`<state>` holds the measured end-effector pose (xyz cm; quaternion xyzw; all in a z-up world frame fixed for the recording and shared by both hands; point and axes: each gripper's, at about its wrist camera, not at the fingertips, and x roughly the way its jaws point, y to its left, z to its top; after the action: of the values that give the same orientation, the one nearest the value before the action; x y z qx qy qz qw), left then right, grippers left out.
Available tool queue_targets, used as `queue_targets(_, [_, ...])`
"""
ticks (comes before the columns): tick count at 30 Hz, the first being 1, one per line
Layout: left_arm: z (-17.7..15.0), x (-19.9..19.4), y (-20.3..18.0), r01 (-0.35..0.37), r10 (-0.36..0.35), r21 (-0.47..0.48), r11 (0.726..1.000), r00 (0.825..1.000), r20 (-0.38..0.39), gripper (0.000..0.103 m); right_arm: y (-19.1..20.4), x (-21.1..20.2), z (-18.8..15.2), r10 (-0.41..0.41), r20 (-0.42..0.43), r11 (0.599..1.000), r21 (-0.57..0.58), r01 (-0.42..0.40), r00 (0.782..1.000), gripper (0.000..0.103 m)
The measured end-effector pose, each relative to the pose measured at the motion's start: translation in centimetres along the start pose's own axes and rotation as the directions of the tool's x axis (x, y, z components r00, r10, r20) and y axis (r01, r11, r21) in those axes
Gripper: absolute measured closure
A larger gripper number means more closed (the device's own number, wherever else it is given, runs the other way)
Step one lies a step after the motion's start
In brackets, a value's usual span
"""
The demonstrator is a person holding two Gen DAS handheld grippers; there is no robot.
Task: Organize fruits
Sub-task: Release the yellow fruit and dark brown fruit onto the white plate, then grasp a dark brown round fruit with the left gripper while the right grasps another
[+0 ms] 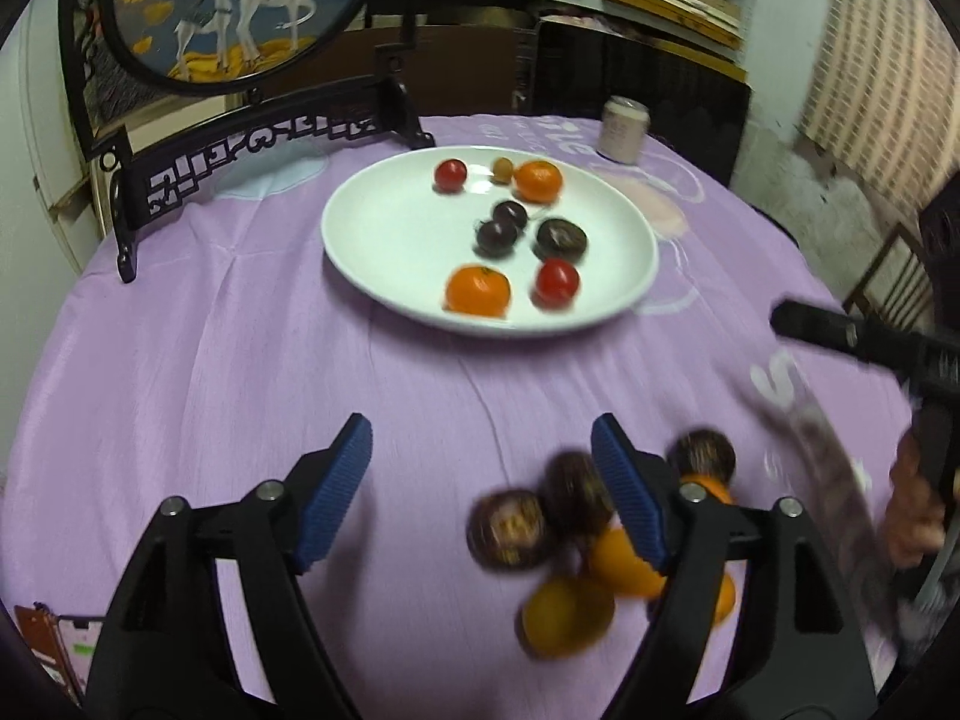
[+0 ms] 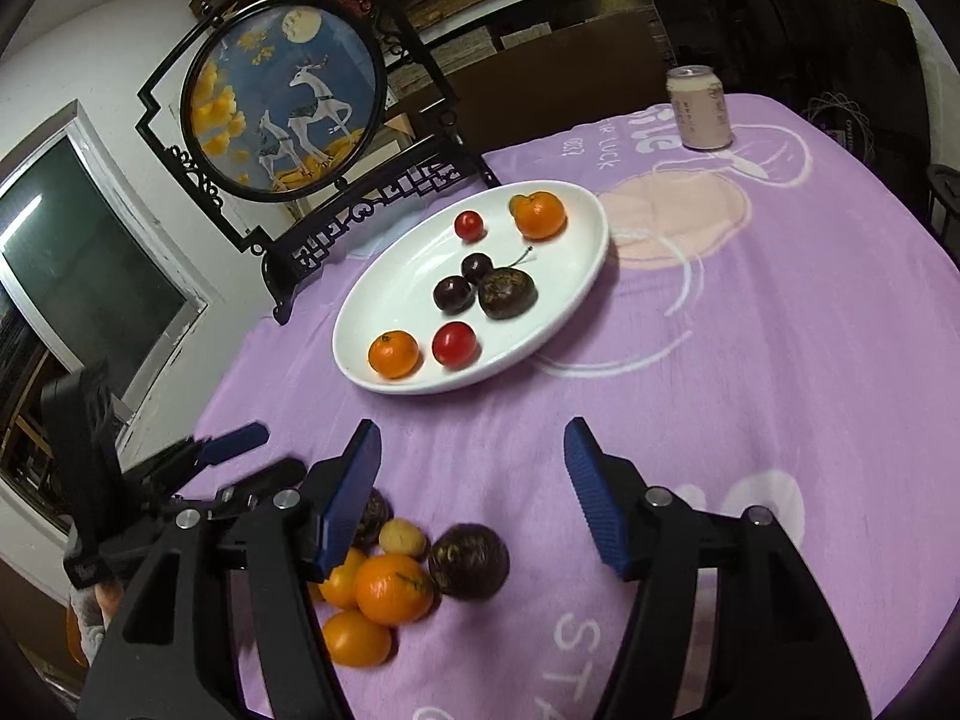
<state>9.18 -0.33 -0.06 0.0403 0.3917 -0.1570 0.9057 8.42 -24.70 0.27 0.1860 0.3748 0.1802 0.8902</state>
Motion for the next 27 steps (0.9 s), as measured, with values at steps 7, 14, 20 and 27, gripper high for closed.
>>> queue_targets(7, [-1.9,0.1,-0.6,-0.058,0.06,0.061,0.996,0.998,-0.033,0.023,-1.1,-0.3,0.2,-0.001,-0.001,0.999,0.049,0.001,1.0,0.035])
queue_targets(14, [-2.0,1.2,-1.9,-0.053,0.061,0.127,0.99,0.996,-0.059,0.014,-1.3,0.0,0.2,0.0,-0.019,0.998,0.062,0.001,1.0,0.035])
queue_targets(20, [-0.4,3.1,-2.1,-0.105,0.109,0.107,0.989,0.994,-0.033,0.014,-0.9,0.3,0.1,-0.008,-0.027,0.999,0.043,0.009,1.0,0.035])
queue_targets(27, [-0.9,1.4,0.9,-0.069,0.07,0.018,0.997,0.996,-0.063,0.015,-1.0,0.1,0.1,-0.003,-0.026,0.999,0.05,0.004,1.0,0.035])
